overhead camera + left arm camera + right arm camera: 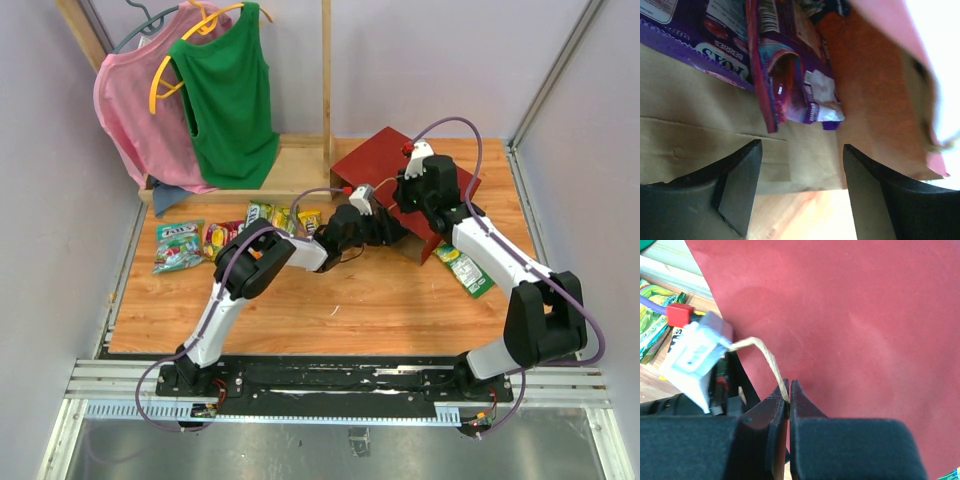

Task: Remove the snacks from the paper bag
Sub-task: Adjust the paper bag at the center of the board, then take out the snack from the paper bag.

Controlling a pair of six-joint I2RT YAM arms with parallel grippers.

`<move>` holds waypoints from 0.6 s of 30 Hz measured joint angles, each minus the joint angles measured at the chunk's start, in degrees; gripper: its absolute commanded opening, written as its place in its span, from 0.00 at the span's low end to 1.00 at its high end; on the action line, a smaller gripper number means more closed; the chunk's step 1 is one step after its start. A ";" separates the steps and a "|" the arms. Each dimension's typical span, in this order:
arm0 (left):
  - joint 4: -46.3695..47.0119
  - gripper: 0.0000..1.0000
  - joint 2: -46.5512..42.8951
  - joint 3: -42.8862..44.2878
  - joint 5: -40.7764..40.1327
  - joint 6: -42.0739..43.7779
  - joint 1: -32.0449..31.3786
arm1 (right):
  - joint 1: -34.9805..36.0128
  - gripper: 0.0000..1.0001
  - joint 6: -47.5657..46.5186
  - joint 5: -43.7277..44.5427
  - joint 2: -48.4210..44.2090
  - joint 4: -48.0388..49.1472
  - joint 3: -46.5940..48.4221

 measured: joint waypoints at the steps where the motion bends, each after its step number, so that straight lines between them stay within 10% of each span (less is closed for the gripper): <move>1: -0.55 0.70 1.29 1.25 0.13 0.35 0.02 | 0.00 0.02 0.09 -0.17 0.00 0.00 0.00; 18: -3.48 0.68 7.65 9.55 -0.44 2.47 0.09 | -0.11 0.02 0.44 -1.40 -0.22 0.11 -0.33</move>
